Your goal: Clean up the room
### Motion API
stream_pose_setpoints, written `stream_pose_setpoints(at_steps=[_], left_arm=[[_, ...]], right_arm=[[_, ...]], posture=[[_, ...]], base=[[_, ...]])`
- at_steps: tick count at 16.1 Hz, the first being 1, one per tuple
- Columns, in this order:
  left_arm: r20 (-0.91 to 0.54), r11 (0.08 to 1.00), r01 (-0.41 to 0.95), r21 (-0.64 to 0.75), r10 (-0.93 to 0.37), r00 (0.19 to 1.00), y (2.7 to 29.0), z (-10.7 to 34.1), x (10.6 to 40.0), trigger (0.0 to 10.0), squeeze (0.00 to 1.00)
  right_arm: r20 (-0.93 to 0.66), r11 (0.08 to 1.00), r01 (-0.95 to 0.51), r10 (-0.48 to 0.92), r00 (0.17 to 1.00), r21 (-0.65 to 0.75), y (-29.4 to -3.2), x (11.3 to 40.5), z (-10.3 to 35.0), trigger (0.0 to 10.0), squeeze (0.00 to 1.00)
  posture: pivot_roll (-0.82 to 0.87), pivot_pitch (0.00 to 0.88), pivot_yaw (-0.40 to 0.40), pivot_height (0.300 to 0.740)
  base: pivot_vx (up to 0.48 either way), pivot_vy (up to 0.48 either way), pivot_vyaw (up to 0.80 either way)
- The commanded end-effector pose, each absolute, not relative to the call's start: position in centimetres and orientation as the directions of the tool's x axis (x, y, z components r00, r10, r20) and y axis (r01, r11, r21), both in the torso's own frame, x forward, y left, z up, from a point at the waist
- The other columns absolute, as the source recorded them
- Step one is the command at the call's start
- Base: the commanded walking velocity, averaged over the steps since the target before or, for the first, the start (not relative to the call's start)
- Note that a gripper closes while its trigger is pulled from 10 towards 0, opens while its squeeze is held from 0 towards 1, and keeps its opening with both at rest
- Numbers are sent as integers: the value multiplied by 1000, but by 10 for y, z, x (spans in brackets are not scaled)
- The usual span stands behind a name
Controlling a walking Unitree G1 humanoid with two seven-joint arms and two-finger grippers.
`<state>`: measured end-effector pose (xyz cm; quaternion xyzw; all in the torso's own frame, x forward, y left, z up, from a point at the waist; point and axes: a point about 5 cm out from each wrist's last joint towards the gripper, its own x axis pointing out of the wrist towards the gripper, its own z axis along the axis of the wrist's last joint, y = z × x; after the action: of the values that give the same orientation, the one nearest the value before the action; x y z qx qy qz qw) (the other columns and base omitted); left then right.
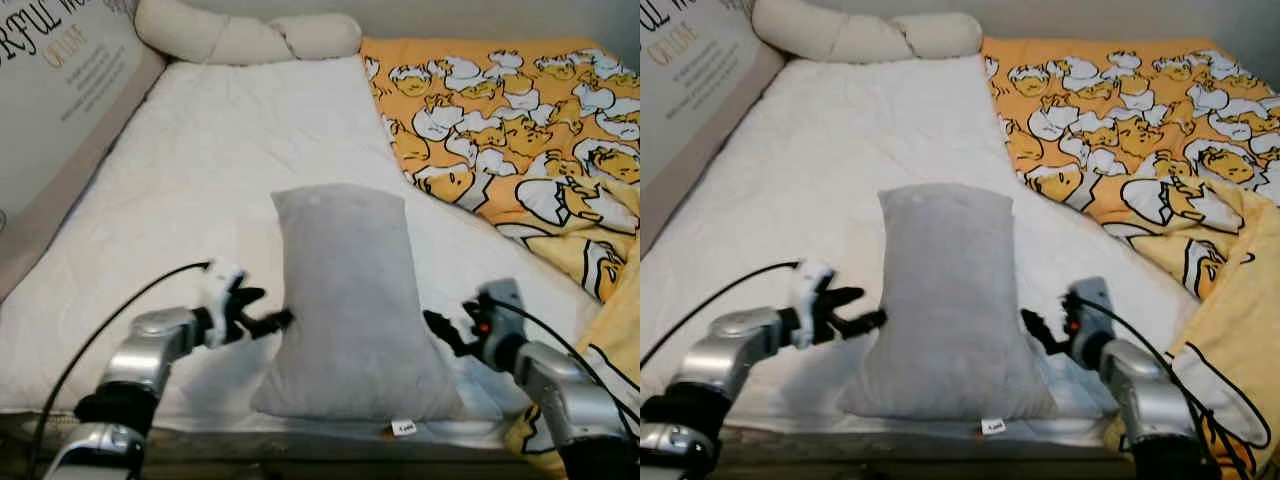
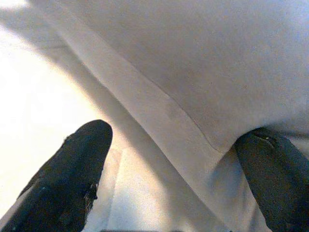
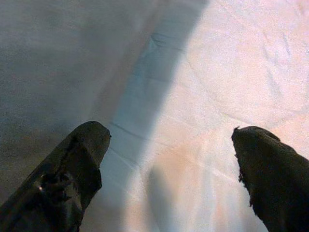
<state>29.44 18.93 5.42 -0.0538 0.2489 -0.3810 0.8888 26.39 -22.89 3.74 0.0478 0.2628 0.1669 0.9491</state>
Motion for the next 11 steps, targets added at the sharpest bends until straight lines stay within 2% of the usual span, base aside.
stream_pose_setpoints(at_steps=[1,2,3,4,5,8,9,11], left_arm=[[-371,708,624,-331,-705,604,197,58,297,10000,1000],[-348,696,608,-381,-717,603,199,57,295,10000,1000],[-275,659,538,-526,-730,625,206,54,291,10000,1000],[-263,653,522,-549,-728,633,207,53,291,10000,1000],[-230,641,454,-619,-701,675,215,48,290,10000,1000],[-177,622,334,-709,-614,769,220,46,294,10000,1000],[-162,606,352,-714,-631,759,215,48,295,10000,1000],[-87,490,437,-754,-734,674,187,52,296,10000,1000]], right_arm=[[-460,939,-281,342,819,197,-233,266,41,10000,1000],[-460,937,-275,346,818,216,-236,266,41,10000,1000],[-425,909,-189,347,836,372,-244,269,41,10000,1000],[-413,896,-171,349,841,410,-245,270,41,10000,1000],[-375,848,-160,382,845,505,-244,272,42,10000,1000],[-329,789,-146,407,852,597,-238,276,39,10000,1000],[-315,772,-142,410,856,619,-237,277,39,10000,1000],[-251,687,-117,412,876,717,-227,286,42,10000,1000]], posture=[[-136,0,52,740],[-136,0,52,740],[-136,0,53,740],[-136,0,53,740],[-139,0,55,740],[-125,0,45,740],[-122,0,43,740],[-119,0,42,740]], base=[[0,0,0],[0,0,0],[0,0,0],[0,0,0],[0,0,0],[0,0,0],[0,0,0],[0,0,0]])
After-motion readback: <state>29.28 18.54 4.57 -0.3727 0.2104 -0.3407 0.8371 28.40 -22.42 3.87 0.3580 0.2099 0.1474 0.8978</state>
